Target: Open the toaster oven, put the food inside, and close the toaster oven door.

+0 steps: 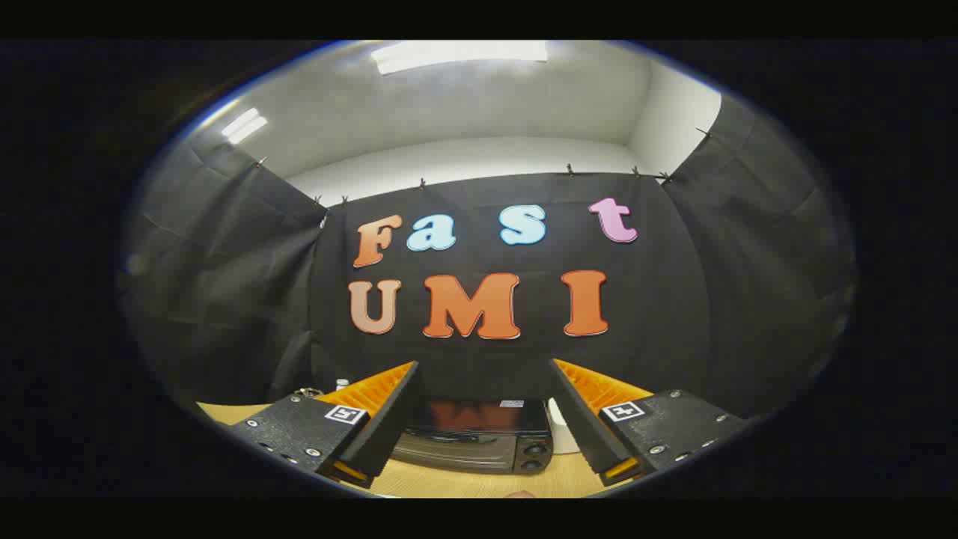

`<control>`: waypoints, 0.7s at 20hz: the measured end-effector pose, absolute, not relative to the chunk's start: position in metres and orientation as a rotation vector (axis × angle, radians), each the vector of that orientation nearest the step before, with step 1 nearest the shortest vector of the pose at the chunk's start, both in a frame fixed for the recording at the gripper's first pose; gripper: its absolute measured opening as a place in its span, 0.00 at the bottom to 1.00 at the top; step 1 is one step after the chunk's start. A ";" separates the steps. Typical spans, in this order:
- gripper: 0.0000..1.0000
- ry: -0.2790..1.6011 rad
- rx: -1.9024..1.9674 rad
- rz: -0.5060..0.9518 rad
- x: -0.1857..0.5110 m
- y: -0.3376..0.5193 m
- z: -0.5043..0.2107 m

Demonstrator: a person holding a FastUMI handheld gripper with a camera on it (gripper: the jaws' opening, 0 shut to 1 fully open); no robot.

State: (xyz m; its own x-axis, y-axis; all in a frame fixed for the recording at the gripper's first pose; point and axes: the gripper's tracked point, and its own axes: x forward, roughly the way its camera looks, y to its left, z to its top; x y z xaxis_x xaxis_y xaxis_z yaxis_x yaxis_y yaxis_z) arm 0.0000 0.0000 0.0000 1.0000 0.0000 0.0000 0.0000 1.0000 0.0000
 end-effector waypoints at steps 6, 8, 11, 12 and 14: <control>0.98 0.008 0.022 0.010 -0.006 0.004 0.003; 0.98 0.002 0.011 0.017 -0.008 0.007 0.005; 0.98 -0.005 0.005 0.022 -0.010 0.009 0.005; 0.98 -0.003 0.008 0.025 -0.010 0.010 0.004; 0.99 0.006 0.023 0.029 -0.010 0.011 0.000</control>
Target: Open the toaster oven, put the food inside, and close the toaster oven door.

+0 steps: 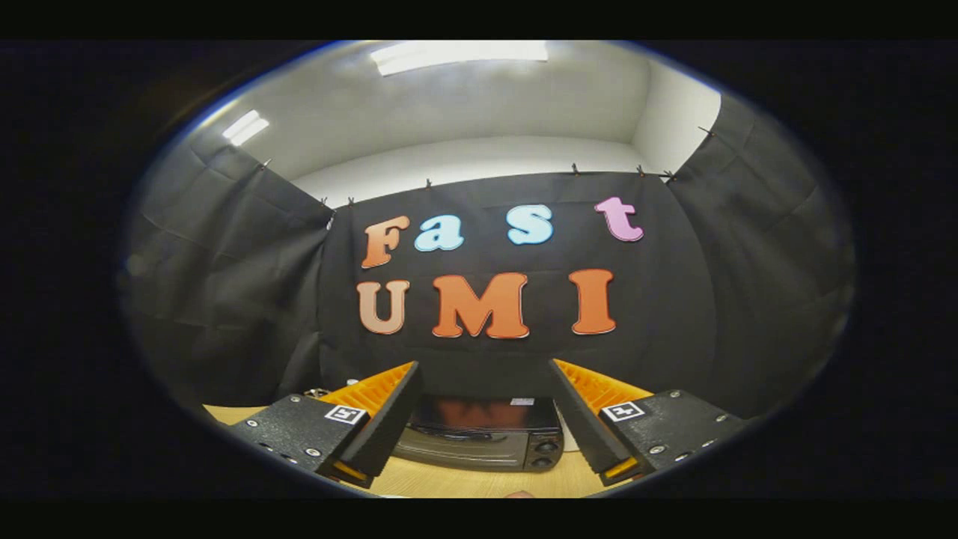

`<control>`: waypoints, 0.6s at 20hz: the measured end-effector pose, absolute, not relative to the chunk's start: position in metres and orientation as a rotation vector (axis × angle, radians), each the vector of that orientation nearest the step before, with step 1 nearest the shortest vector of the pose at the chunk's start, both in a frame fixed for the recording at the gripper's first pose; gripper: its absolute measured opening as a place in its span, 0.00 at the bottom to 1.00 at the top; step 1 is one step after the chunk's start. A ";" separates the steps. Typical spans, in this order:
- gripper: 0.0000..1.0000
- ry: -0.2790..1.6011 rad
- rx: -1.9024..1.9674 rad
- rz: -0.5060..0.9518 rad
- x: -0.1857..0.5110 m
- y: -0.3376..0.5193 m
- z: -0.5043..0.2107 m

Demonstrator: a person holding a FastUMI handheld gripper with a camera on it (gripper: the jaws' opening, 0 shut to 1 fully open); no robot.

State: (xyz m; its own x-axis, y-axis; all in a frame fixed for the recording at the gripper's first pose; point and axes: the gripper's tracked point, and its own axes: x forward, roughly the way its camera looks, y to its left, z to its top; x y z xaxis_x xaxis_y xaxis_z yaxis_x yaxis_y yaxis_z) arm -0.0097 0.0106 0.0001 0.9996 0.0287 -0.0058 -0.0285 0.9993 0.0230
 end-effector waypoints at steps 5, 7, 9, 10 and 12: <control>0.99 0.034 0.027 0.021 -0.006 0.007 -0.017; 0.99 0.070 0.023 0.025 -0.004 0.008 -0.031; 0.99 0.098 0.024 0.028 -0.003 0.009 -0.043; 0.98 0.107 0.029 0.027 -0.002 0.009 -0.049; 0.99 0.131 0.041 0.031 0.003 0.014 -0.064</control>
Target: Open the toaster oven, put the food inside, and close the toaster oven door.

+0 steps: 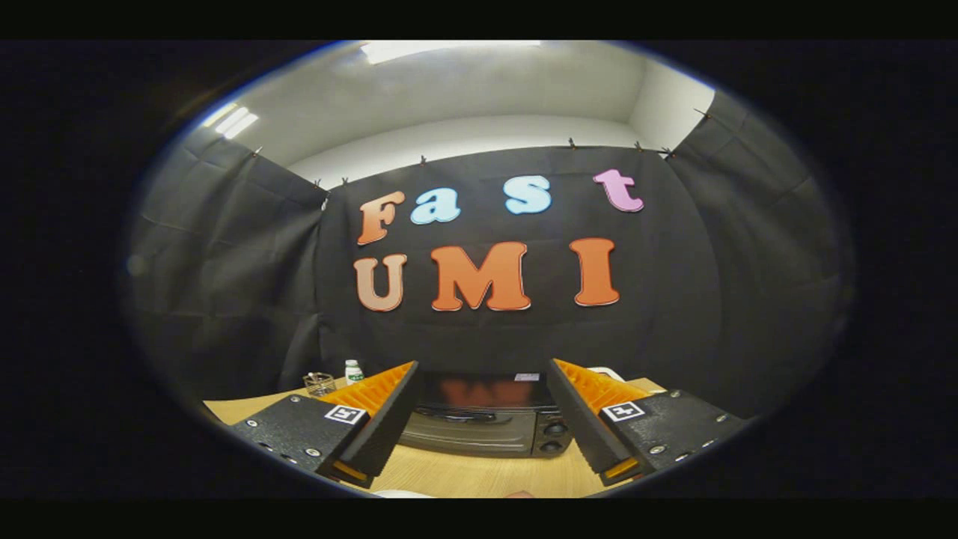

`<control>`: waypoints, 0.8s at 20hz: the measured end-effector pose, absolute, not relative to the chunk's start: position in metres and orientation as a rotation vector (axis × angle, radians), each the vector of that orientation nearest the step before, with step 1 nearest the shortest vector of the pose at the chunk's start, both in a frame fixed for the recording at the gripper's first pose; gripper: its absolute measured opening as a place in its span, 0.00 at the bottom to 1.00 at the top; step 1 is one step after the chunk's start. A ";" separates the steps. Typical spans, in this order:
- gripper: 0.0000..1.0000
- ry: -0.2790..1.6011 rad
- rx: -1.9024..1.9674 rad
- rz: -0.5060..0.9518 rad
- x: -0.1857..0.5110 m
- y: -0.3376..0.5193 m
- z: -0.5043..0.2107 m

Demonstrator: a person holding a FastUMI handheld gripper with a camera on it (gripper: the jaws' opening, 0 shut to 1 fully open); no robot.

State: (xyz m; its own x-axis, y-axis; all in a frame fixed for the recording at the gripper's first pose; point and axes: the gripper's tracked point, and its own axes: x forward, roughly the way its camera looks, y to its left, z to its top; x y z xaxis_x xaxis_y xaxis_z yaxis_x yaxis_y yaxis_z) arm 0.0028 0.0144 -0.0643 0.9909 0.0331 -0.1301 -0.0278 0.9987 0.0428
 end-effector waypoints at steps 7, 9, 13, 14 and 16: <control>0.99 0.233 0.021 0.045 0.037 0.029 -0.127; 0.99 0.257 0.030 0.048 0.049 0.034 -0.145; 0.99 0.319 0.041 0.051 0.080 0.044 -0.183; 0.99 0.323 0.032 0.047 0.088 0.046 -0.188; 0.99 0.321 0.009 0.035 0.099 0.048 -0.199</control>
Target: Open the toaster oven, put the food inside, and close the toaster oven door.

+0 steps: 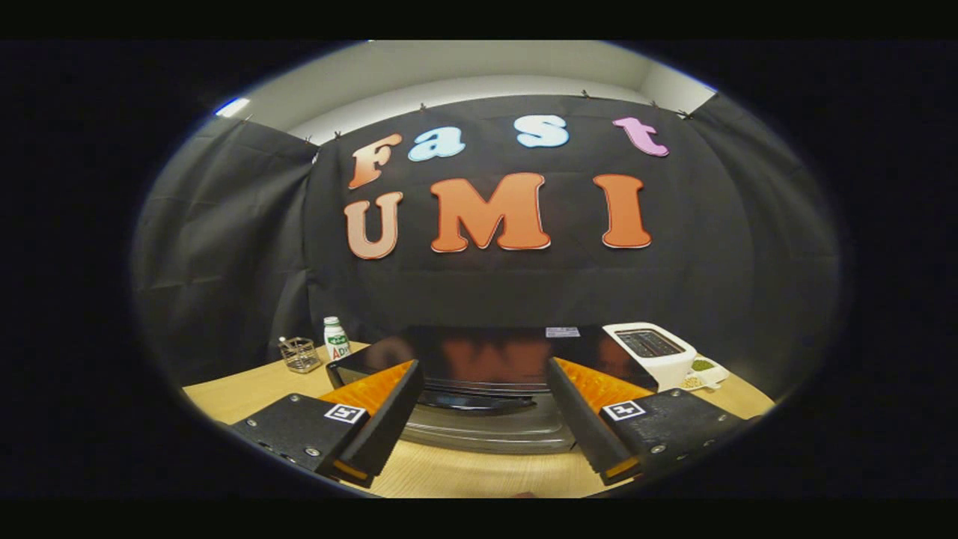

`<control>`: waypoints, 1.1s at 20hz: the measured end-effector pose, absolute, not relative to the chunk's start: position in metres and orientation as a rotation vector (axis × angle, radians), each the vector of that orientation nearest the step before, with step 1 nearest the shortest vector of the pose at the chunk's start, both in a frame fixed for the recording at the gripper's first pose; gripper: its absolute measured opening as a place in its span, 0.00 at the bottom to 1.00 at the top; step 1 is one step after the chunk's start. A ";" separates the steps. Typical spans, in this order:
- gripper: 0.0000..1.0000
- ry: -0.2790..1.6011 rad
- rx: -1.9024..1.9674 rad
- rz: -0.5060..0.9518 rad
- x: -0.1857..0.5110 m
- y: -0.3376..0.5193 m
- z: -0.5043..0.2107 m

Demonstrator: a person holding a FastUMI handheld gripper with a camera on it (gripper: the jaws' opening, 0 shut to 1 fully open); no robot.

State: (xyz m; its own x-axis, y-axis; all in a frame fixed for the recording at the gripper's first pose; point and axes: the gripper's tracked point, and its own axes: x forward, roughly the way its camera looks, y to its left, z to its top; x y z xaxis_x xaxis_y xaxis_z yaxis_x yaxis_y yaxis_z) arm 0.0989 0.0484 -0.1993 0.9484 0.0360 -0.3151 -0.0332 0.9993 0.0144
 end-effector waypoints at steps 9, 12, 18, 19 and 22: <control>0.99 0.359 0.025 0.024 0.118 0.068 -0.237; 0.98 0.331 -0.002 0.031 0.113 0.067 -0.235; 0.80 0.307 0.034 0.114 0.076 0.077 -0.232; 0.79 0.312 0.028 0.123 0.065 0.079 -0.233; 0.79 0.333 0.019 0.154 0.025 0.084 -0.238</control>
State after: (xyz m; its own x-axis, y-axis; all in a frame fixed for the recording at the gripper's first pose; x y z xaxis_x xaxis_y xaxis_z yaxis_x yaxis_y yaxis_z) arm 0.0250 0.0835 -0.2382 0.9335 0.1536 -0.3241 -0.1473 0.9881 0.0438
